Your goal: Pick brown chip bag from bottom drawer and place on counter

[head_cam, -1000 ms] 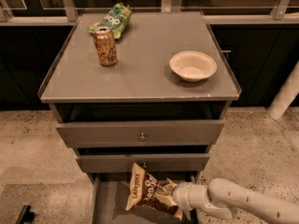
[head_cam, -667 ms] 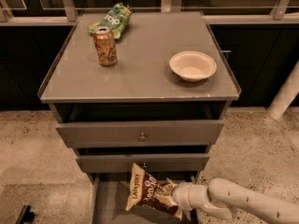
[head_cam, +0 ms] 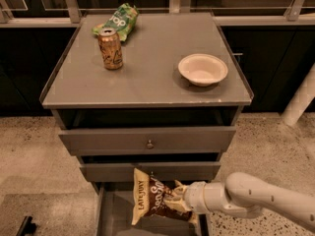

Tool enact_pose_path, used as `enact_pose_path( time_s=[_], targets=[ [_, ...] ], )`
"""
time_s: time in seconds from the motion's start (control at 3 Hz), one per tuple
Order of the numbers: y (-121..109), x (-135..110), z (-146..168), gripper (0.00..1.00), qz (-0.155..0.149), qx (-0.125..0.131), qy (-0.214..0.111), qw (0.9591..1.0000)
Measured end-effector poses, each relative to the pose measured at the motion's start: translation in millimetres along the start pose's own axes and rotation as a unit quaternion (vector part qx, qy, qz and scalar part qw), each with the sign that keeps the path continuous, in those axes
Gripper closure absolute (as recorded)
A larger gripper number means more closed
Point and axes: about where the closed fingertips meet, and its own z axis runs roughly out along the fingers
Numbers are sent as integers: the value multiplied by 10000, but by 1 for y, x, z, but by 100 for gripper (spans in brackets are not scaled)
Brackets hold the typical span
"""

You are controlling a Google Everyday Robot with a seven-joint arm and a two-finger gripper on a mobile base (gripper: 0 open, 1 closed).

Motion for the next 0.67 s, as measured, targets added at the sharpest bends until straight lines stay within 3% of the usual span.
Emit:
enact_pose_path(
  time_s=[0.33,0.67],
  targets=[
    [28,-43,-46,100,-507,-14,-9,9987],
    [54,-77,-92,100,-848,216,-69,9961]
  ],
)
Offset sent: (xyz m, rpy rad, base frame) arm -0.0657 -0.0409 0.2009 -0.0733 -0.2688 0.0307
